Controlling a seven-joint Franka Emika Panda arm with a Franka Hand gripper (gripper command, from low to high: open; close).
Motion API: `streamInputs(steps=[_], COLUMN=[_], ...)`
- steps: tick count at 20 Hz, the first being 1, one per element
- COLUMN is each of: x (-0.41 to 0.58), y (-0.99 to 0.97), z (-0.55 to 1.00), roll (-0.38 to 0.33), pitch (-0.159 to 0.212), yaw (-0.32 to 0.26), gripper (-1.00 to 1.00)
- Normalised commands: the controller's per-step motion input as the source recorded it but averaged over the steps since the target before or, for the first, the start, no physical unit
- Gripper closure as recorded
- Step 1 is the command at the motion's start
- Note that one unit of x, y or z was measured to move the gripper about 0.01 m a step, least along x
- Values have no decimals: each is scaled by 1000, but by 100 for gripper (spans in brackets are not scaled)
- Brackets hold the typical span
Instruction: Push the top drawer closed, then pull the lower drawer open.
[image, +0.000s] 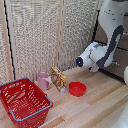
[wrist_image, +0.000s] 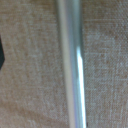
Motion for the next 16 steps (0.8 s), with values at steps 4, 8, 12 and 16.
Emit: streamInputs(steps=[4,8,12,16], x=[48,0,0,0], y=[-318,-423,-196,211], z=[0,0,-3,-24], roll=[-148,-191,-91,-39], pitch=[58,57,42,0], yaw=[88,135,88,0], gripper=[100,100,100,100])
